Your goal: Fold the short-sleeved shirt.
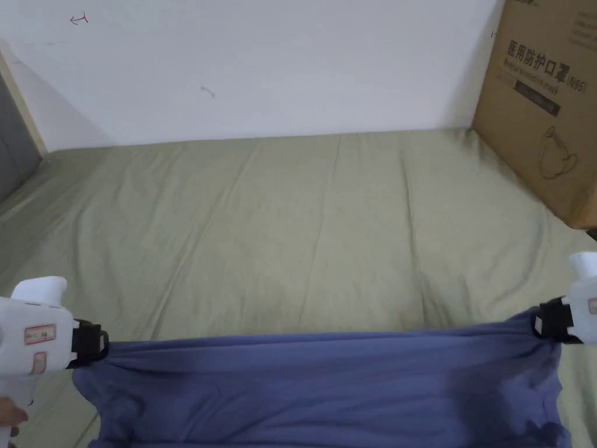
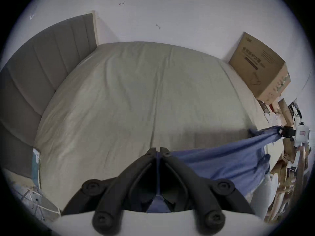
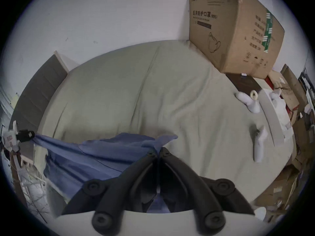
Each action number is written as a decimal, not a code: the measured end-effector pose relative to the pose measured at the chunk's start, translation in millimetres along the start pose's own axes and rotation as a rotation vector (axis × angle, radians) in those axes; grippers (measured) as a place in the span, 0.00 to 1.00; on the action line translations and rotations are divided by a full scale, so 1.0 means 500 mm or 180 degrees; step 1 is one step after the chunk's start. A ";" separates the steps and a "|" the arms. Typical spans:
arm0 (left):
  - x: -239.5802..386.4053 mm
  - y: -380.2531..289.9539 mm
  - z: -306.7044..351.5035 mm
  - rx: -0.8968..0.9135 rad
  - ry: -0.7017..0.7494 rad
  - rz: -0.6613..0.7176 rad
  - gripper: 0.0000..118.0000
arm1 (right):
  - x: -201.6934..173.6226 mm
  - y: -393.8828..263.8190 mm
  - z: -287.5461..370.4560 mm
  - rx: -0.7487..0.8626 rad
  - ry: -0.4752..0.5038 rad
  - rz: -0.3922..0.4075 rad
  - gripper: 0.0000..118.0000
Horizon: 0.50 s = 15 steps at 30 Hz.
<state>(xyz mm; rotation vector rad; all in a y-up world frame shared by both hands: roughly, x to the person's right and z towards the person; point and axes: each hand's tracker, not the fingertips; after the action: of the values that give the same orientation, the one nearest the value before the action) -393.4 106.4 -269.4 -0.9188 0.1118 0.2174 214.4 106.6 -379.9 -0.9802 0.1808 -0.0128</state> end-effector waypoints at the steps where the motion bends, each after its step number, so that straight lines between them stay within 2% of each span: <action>1: 0.000 -0.030 0.014 -0.0020 -0.0012 -0.0004 0.01 | 0.005 -0.043 0.016 -0.0045 -0.0005 0.0036 0.00; 4: -0.004 -0.121 0.038 -0.0150 -0.0009 -0.0058 0.01 | 0.024 -0.144 0.041 -0.0236 0.0006 0.0007 0.00; 8: -0.017 -0.227 0.037 -0.0419 0.0018 -0.0047 0.01 | 0.044 -0.266 0.052 -0.0494 -0.0004 -0.0208 0.00; 13: -0.037 -0.298 0.016 -0.0583 0.0118 0.0070 0.01 | 0.038 -0.336 0.036 -0.0660 0.0014 -0.0239 0.00; 14: -0.034 -0.302 0.014 -0.0559 0.0119 0.0087 0.06 | 0.032 -0.342 0.032 -0.0642 0.0004 -0.0194 0.00; 15: -0.033 -0.304 0.011 -0.0545 0.0100 0.0096 0.17 | 0.022 -0.338 0.030 -0.0590 -0.0059 -0.0136 0.05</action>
<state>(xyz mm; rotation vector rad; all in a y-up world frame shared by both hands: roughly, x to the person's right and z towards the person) -373.6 19.4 -145.0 -1.0918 0.1378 0.2431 239.4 23.7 -233.6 -1.1688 0.1457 -0.0265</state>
